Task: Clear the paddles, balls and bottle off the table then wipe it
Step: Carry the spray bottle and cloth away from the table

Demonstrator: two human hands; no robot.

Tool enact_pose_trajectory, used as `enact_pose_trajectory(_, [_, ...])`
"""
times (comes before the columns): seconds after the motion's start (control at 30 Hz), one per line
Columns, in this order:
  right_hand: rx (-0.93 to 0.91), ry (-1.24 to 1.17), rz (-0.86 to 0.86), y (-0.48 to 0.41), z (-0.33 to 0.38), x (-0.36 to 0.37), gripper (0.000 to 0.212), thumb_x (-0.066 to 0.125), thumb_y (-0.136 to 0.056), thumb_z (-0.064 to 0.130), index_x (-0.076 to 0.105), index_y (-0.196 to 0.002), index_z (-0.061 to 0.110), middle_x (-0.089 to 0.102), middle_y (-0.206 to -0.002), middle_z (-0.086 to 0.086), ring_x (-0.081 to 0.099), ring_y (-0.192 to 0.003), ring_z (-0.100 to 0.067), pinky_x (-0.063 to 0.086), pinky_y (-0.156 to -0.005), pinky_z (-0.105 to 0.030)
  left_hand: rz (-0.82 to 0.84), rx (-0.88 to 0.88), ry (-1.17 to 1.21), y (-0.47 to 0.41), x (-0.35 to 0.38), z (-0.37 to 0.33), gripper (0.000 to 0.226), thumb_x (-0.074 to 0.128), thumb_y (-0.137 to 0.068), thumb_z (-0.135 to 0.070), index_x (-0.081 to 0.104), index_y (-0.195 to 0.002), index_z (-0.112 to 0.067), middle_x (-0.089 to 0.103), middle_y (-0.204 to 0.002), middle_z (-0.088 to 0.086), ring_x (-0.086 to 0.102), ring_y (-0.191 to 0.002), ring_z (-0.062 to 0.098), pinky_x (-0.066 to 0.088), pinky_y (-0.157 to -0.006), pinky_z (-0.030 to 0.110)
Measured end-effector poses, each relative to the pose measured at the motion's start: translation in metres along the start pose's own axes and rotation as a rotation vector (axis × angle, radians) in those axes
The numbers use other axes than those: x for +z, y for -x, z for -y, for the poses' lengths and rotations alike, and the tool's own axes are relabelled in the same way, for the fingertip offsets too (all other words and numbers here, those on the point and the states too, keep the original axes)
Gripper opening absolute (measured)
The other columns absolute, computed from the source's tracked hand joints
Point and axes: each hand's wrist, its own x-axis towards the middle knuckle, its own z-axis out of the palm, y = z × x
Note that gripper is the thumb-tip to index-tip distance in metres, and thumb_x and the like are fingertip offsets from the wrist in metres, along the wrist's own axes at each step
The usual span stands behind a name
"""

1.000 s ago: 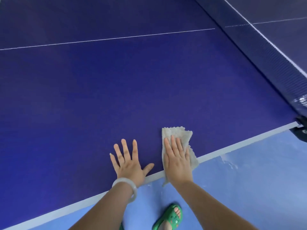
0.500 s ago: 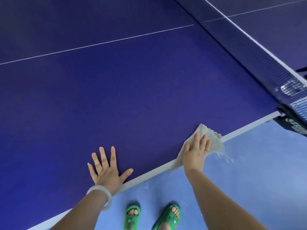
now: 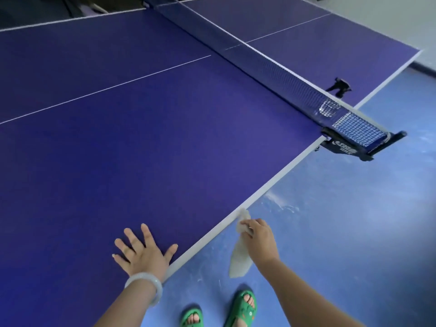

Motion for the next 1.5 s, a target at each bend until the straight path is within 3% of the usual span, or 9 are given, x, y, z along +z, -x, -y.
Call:
enact_pose_trajectory(0.07, [0.036,0.014,-0.009,0.013,-0.014,-0.009,0.026,0.053,-0.093,0.009,0.069,-0.113,0.015,0.053,-0.098,0.0,0.055,-0.103,-0.027,0.04,-0.078,-0.03,-0.035,0.064,-0.02,0.005,-0.004,-0.011,0.088,0.037,-0.094,-0.064,-0.005,-0.156,-0.017,-0.014,-0.161,0.017,-0.009,-0.148,0.043,0.006,-0.121,0.051])
enact_pose_trajectory(0.17, [0.098,-0.002,-0.027,0.031,-0.035,-0.025,0.023,0.056,-0.093,0.012,0.07,-0.111,0.015,0.062,-0.101,-0.004,0.059,-0.1,-0.026,0.034,-0.072,-0.023,-0.074,0.394,0.063,0.023,-0.002,-0.041,0.05,0.041,-0.102,-0.041,0.035,-0.148,-0.022,0.016,-0.161,0.005,0.013,-0.149,0.027,0.018,-0.118,0.039])
enact_pose_trajectory(0.27, [0.151,-0.013,-0.036,0.045,-0.055,-0.048,0.024,0.057,-0.093,0.013,0.069,-0.113,0.016,0.069,-0.109,-0.005,0.061,-0.102,-0.024,0.04,-0.076,-0.025,0.017,0.674,0.171,0.052,0.001,-0.085,0.032,0.043,-0.102,-0.028,0.054,-0.131,-0.02,0.046,-0.142,-0.003,0.045,-0.127,0.017,0.034,-0.105,0.029])
enact_pose_trajectory(0.37, [0.185,-0.041,-0.075,0.054,-0.078,-0.078,0.024,0.058,-0.093,0.015,0.069,-0.114,0.017,0.07,-0.111,-0.002,0.062,-0.104,-0.023,0.041,-0.078,-0.025,0.161,0.782,0.151,0.079,0.003,-0.133,0.029,0.042,-0.102,-0.027,0.057,-0.125,-0.017,0.056,-0.127,-0.003,0.056,-0.112,0.017,0.043,-0.095,0.03])
enact_pose_trajectory(0.47, [0.217,-0.076,-0.126,0.06,-0.107,-0.113,0.02,0.058,-0.094,0.019,0.069,-0.112,0.021,0.067,-0.102,0.004,0.062,-0.099,-0.02,0.041,-0.073,-0.024,0.197,0.861,0.014,0.101,0.007,-0.181,0.026,0.041,-0.101,-0.028,0.058,-0.114,-0.011,0.059,-0.122,0.005,0.056,-0.11,0.024,0.043,-0.086,0.032])
enact_pose_trajectory(0.6, [0.234,-0.084,-0.186,0.068,-0.162,-0.17,0.021,0.06,-0.094,0.019,0.068,-0.112,0.023,0.063,-0.099,0.009,0.058,-0.093,-0.014,0.036,-0.07,-0.02,0.219,0.933,-0.032,0.136,0.018,-0.256,0.031,0.041,-0.102,-0.028,0.057,-0.124,-0.015,0.059,-0.129,0.002,0.055,-0.118,0.022,0.042,-0.093,0.03])
enact_pose_trajectory(0.93, [0.256,-0.055,-0.259,0.064,-0.315,-0.344,0.021,0.058,-0.093,0.018,0.068,-0.112,0.017,0.071,-0.102,-0.001,0.062,-0.094,-0.02,0.043,-0.074,-0.028,0.206,1.083,-0.097,0.256,0.064,-0.464,0.026,0.046,-0.1,-0.028,0.062,-0.105,-0.008,0.066,-0.111,0.009,0.058,-0.106,0.028,0.043,-0.086,0.034])
enact_pose_trajectory(1.23, [0.237,-0.089,-0.273,-0.013,-0.391,-0.447,0.02,0.06,-0.093,0.018,0.069,-0.111,0.015,0.071,-0.105,-0.002,0.064,-0.098,-0.022,0.045,-0.075,-0.029,0.182,1.108,-0.139,0.279,0.086,-0.615,0.034,0.049,-0.1,-0.036,0.06,-0.124,-0.015,0.062,-0.127,0.005,0.056,-0.118,0.024,0.044,-0.097,0.033])
enact_pose_trajectory(1.5, [0.284,-0.063,-0.255,-0.136,-0.442,-0.559,0.016,0.06,-0.093,0.022,0.069,-0.106,0.02,0.07,-0.097,0.001,0.063,-0.09,-0.018,0.048,-0.074,-0.029,0.226,1.155,-0.17,0.258,0.08,-0.806,0.038,0.05,-0.099,-0.034,0.057,-0.13,-0.014,0.059,-0.131,0.009,0.055,-0.12,0.028,0.044,-0.101,0.038])
